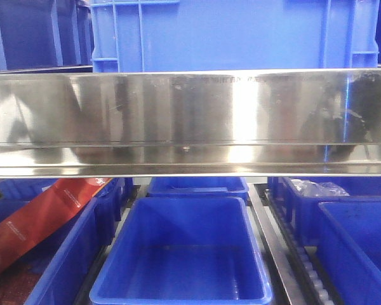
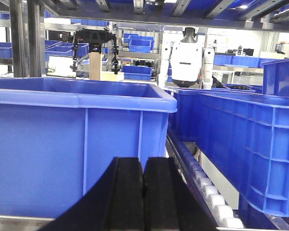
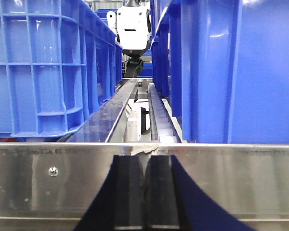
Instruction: Place valve from conveyor to right shelf box
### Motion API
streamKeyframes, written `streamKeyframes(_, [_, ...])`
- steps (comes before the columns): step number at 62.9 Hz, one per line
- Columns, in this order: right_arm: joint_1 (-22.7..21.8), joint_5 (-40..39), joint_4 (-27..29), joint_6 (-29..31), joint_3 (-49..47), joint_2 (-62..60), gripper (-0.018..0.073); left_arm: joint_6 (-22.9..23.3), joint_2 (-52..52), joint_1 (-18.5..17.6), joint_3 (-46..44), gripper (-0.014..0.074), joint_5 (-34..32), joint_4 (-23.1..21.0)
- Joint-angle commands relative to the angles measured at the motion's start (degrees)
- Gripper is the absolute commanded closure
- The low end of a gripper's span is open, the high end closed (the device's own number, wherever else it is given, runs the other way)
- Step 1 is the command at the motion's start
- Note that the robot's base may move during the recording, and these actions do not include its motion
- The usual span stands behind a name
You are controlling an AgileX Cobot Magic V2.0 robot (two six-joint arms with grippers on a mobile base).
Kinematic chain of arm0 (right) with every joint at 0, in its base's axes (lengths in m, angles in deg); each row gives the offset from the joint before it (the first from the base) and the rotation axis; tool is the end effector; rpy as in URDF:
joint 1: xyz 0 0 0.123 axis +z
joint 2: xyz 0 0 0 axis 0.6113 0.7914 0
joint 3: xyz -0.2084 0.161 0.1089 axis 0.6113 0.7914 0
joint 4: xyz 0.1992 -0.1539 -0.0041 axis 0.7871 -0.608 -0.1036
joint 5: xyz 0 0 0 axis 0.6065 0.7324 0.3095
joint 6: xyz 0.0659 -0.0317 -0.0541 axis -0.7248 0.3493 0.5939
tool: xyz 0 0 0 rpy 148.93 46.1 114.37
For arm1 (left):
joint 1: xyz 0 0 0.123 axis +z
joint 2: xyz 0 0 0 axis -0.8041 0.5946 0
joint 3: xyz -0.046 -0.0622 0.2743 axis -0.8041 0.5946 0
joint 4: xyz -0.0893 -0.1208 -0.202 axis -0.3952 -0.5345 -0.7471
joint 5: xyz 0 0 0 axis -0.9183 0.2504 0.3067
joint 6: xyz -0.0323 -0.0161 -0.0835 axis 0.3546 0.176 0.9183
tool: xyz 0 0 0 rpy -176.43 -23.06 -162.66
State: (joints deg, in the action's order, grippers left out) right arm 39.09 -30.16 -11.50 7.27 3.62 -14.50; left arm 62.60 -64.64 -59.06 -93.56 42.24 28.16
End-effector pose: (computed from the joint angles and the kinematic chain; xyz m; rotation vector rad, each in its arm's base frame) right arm 0.0566 0.0018 0.2102 0.0195 1.5237 0.0668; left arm 0.0237 -0.0019 0.3139 0.0305 1.4435 -0.1175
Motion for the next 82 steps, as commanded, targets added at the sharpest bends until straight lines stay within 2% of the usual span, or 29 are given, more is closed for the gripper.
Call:
streamKeyframes(1, [-0.36, -1.52, -0.14, 0.12, 0.12, -0.19, 0.0722, 0.19, -0.09, 0.2, 0.04, 0.0707, -1.05, 0.09])
streamKeyframes(52, [-0.36, -1.52, -0.14, 0.12, 0.12, -0.19, 0.0722, 0.19, -0.09, 0.2, 0.24, 0.0707, -1.07, 0.09])
streamKeyframes(56, [-0.36, -1.52, -0.14, 0.12, 0.12, -0.19, 0.0722, 0.19, -0.09, 0.2, 2.1, 0.0707, -3.9, 0.09])
streamKeyframes(66, [-0.36, -1.52, -0.14, 0.12, 0.12, -0.19, 0.0722, 0.19, -1.82, 0.2, 12.23, 0.0707, -16.52, -0.04])
streamKeyframes(74, [-0.36, -1.52, -0.14, 0.12, 0.12, -0.19, 0.0722, 0.19, -1.82, 0.09, 17.51, 0.0707, -16.97, -0.03])
streamKeyframes(82, [-0.36, -1.52, -0.14, 0.12, 0.12, -0.19, 0.0722, 0.19, -1.82, -1.57, 21.06, 0.0707, -17.5, -0.03])
